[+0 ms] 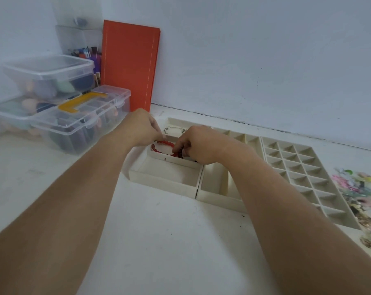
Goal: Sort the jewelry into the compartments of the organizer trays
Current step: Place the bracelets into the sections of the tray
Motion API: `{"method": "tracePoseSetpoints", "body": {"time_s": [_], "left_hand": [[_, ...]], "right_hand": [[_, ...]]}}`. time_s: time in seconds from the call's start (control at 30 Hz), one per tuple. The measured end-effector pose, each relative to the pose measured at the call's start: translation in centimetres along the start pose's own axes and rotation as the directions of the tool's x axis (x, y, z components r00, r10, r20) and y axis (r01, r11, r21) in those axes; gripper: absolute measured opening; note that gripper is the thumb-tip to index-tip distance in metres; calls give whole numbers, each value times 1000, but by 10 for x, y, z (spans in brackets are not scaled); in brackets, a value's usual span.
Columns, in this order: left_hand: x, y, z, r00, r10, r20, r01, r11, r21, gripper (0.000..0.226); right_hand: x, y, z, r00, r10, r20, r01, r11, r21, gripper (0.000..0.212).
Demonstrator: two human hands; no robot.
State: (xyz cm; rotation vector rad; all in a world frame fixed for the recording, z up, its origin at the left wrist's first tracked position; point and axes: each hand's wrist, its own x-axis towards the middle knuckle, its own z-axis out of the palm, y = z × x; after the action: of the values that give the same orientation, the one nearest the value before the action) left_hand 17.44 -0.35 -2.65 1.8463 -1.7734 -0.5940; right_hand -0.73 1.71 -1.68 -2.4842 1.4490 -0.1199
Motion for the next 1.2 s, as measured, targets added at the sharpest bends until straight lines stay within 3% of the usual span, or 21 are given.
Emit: {"method": "tracePoseSetpoints", "body": {"time_s": [0.23, 0.3, 0.4, 0.53, 0.77, 1.0, 1.2], "left_hand": [[2, 2, 0, 1000, 2, 18, -4, 994, 112, 6], [2, 1, 1, 999, 23, 29, -26, 993, 119, 13], [2, -3, 6, 1000, 30, 3, -30, 994, 103, 19], [4, -5, 8, 999, 44, -11, -43, 998, 53, 9], [-4, 3, -7, 977, -18, 213, -8, 993, 121, 36], [-2, -1, 4, 995, -13, 96, 2, 993, 114, 35], [-3, 1, 2, 993, 20, 114, -29, 997, 74, 24]], "right_hand": [[-1, 0, 0, 1000, 4, 9, -4, 1000, 16, 33], [0, 0, 0, 1000, 7, 8, -7, 1000, 19, 32], [2, 1, 1, 1000, 12, 7, -12, 1000, 21, 33], [1, 1, 1, 1000, 11, 2, -11, 1000, 11, 32], [2, -1, 4, 1000, 25, -18, -25, 1000, -8, 34], [-1, -3, 3, 1000, 17, -6, -17, 999, -39, 39], [-2, -1, 0, 999, 10, -44, -10, 1000, -9, 35]]}}
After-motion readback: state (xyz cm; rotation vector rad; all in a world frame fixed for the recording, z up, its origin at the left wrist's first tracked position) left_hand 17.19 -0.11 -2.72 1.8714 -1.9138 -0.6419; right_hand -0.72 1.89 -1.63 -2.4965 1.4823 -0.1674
